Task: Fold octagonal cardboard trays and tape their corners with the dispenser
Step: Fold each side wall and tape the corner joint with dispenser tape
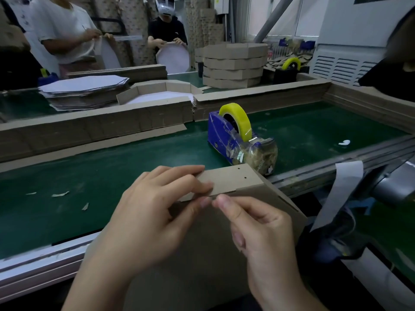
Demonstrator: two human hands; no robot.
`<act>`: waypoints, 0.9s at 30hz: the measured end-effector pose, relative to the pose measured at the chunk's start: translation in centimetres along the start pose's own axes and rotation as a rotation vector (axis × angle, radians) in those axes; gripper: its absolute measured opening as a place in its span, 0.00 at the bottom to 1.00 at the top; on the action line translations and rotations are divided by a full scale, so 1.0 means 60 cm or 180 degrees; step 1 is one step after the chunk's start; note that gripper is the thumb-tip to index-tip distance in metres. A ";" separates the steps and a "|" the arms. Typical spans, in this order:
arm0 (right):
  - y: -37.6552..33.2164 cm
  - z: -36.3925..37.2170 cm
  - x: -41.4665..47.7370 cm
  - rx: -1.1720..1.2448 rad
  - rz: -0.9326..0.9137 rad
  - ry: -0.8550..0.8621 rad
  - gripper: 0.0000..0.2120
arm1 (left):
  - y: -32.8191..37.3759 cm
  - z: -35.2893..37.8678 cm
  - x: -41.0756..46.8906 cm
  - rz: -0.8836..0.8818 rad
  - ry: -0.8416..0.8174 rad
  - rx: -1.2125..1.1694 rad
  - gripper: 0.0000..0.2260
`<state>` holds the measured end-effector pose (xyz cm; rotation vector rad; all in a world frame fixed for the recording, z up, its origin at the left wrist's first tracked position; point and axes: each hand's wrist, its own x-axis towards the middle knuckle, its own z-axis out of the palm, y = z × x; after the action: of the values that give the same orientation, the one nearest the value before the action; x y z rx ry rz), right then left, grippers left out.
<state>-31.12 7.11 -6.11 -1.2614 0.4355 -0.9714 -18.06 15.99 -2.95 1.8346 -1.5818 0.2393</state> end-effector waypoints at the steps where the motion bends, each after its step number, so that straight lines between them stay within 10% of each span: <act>1: 0.007 0.003 0.000 0.0078 0.0183 0.0183 0.09 | 0.000 -0.002 -0.001 -0.0001 -0.0034 -0.0019 0.10; 21: 0.025 0.028 -0.009 0.0260 0.0590 0.0855 0.20 | 0.003 -0.019 -0.006 0.0158 -0.0408 0.0008 0.13; 27: 0.035 0.020 -0.019 0.0285 0.0555 0.0572 0.06 | 0.011 -0.026 0.000 -0.0218 -0.0494 0.0021 0.17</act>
<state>-30.09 8.70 -7.96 -1.0414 0.6246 -0.9483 -18.20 16.91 -1.53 1.9485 -1.6196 0.0724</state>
